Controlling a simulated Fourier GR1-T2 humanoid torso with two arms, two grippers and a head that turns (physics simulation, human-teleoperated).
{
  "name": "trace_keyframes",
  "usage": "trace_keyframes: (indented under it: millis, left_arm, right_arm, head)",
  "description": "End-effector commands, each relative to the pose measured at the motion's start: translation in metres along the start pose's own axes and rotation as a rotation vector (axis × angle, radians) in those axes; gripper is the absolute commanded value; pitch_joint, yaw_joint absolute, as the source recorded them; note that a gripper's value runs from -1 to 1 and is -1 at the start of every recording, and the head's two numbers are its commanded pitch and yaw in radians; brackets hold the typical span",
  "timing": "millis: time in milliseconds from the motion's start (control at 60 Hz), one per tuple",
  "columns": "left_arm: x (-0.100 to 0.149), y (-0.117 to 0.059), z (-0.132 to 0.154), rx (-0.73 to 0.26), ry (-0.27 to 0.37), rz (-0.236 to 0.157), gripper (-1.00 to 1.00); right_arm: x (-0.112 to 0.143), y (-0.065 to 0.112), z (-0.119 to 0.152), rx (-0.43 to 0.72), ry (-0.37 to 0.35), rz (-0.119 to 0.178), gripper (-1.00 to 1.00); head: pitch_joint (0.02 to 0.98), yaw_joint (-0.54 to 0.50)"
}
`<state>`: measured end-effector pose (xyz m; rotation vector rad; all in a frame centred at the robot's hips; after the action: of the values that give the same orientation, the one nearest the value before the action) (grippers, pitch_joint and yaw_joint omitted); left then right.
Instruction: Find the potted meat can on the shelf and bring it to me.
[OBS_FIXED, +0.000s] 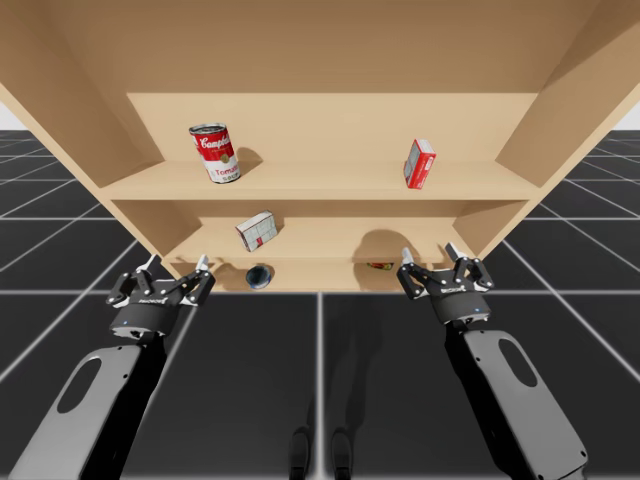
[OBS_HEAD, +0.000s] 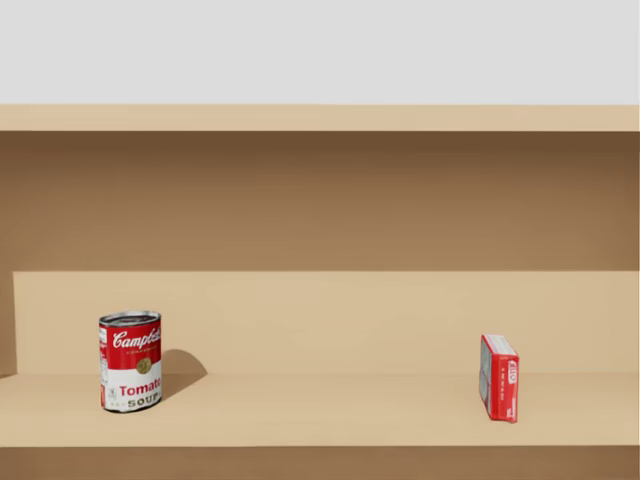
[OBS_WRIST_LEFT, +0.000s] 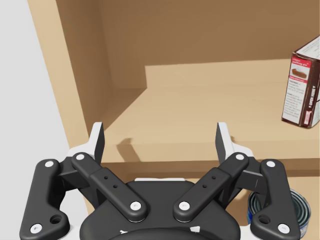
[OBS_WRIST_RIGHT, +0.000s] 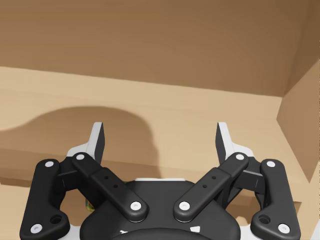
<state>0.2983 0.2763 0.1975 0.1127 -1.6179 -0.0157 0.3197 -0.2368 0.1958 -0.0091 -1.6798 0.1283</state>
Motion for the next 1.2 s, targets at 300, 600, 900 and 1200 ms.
trace_keyframes:
  millis: [300,600,900,1200]
  left_arm:
    - [-0.0008,0.0018,-0.0009,0.002,0.001,0.000,-1.00]
    - [-0.0021,0.0014,-0.0016,-0.006,0.004,-0.005,-1.00]
    - [-0.0023,-0.0031,-0.0008,-0.024,0.006,-0.013,-1.00]
    - [-0.0034,-0.0055,-0.0006,-0.028,0.009,-0.014,-1.00]
  right_arm:
    - [0.0018,-0.0013,0.0004,0.005,0.014,-0.030,-1.00]
    - [0.0019,0.0007,-0.0004,0.002,0.020,-0.021,-1.00]
    - [0.0016,0.0009,-0.0009,-0.001,0.021,-0.013,-1.00]
    - [0.0031,0.0018,0.0000,-0.011,0.019,-0.025,-1.00]
  head:
    - [0.175,-0.01]
    - [0.419,-0.03]
    - [0.646,-0.18]
    - [0.714,-0.23]
